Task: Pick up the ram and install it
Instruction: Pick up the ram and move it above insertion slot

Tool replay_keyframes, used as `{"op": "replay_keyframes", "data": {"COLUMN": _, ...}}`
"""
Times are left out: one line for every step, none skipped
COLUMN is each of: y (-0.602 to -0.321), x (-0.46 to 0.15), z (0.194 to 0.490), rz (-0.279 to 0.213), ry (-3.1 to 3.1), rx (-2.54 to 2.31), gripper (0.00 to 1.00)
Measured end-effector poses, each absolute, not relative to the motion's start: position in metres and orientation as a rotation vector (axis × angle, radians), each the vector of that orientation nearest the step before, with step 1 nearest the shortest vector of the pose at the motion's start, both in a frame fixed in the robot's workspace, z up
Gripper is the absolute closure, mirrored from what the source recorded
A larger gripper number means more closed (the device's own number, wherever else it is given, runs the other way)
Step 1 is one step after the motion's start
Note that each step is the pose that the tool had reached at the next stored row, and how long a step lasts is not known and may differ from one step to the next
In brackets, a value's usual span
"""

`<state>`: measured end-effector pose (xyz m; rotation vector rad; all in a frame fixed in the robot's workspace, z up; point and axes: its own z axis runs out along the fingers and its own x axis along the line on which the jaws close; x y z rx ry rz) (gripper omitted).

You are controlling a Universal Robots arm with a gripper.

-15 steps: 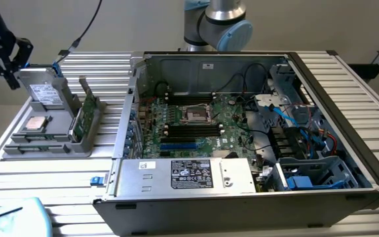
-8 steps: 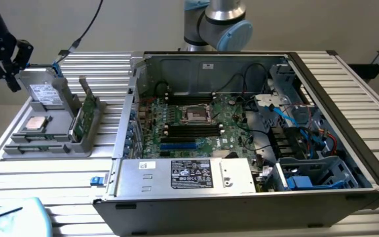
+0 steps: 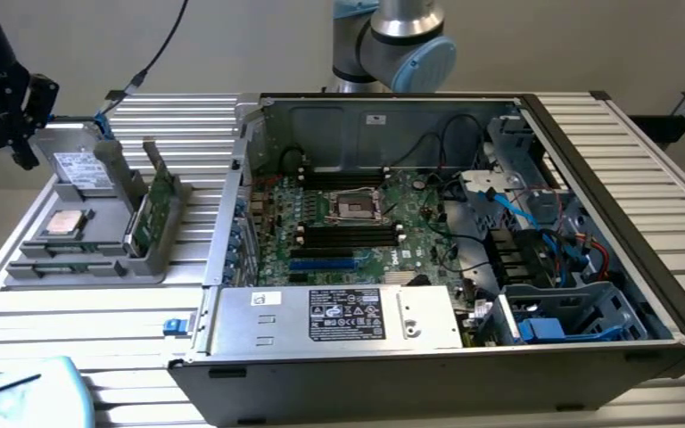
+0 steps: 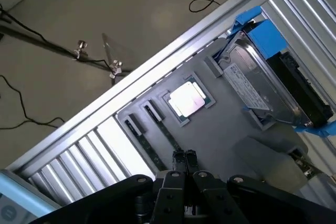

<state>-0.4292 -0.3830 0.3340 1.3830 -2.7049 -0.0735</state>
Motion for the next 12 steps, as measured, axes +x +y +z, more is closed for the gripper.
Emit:
{"op": "replay_keyframes", "data": {"y": -0.3829, "x": -0.4292, "z": 0.3336, "rz": -0.072, "ry": -2.691, "rx": 1.409, "gripper": 0.89}}
{"op": "replay_keyframes", "data": {"y": -0.3830, "x": -0.4292, "z": 0.3333, "rz": -0.071, "ry": -2.678, "rx": 1.432, "gripper": 0.89}}
{"op": "replay_keyframes", "data": {"y": -0.3829, "x": -0.4292, "z": 0.3330, "rz": -0.069, "ry": -2.665, "rx": 1.456, "gripper": 0.89}}
{"op": "replay_keyframes", "data": {"y": -0.3829, "x": -0.4292, "z": 0.3326, "rz": -0.068, "ry": -2.651, "rx": 1.480, "gripper": 0.89}}
{"op": "replay_keyframes", "data": {"y": -0.3830, "x": -0.4292, "z": 0.3323, "rz": -0.066, "ry": -2.637, "rx": 1.504, "gripper": 0.89}}
{"op": "replay_keyframes", "data": {"y": -0.3829, "x": -0.4292, "z": 0.3321, "rz": -0.065, "ry": -2.623, "rx": 1.527, "gripper": 0.89}}
{"op": "replay_keyframes", "data": {"y": -0.3829, "x": -0.4292, "z": 0.3318, "rz": -0.064, "ry": -2.609, "rx": 1.550, "gripper": 0.89}}
{"op": "replay_keyframes", "data": {"y": -0.3829, "x": -0.4292, "z": 0.3315, "rz": -0.062, "ry": -2.595, "rx": 1.574, "gripper": 0.89}}
{"op": "replay_keyframes", "data": {"y": -0.3830, "x": -0.4292, "z": 0.3312, "rz": -0.061, "ry": -2.580, "rx": 1.598, "gripper": 0.89}}
{"op": "replay_keyframes", "data": {"y": -0.3830, "x": -0.4292, "z": 0.3310, "rz": -0.059, "ry": -2.565, "rx": 1.621, "gripper": 0.89}}
{"op": "replay_keyframes", "data": {"y": -0.3830, "x": -0.4292, "z": 0.3307, "rz": -0.058, "ry": -2.549, "rx": 1.645, "gripper": 0.89}}
{"op": "replay_keyframes", "data": {"y": -0.3830, "x": -0.4292, "z": 0.3304, "rz": -0.056, "ry": -2.534, "rx": 1.667, "gripper": 0.89}}
